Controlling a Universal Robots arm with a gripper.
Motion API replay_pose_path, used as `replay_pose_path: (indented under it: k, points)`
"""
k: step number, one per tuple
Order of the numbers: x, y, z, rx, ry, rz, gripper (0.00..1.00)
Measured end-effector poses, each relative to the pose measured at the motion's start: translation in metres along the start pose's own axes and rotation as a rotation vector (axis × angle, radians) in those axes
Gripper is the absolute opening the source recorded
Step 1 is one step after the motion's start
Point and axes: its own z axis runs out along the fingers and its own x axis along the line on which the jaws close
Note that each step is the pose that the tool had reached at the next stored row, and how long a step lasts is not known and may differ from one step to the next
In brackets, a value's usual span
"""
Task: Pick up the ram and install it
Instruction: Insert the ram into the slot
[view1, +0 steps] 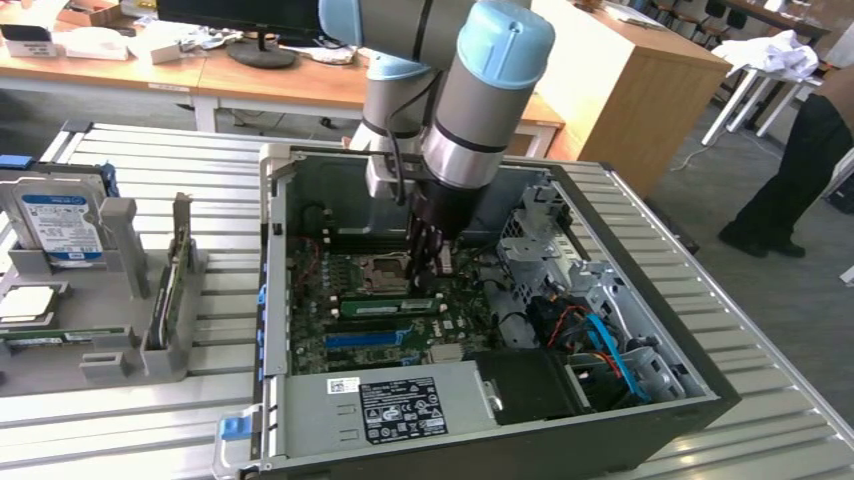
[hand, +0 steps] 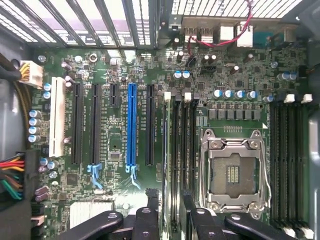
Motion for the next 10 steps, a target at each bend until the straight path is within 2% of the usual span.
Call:
replay_pose_path:
  k: [10]
  points:
    - [0.000, 0.0010, -0.0209, -0.0001, 0.0000, 0.000, 0.31]
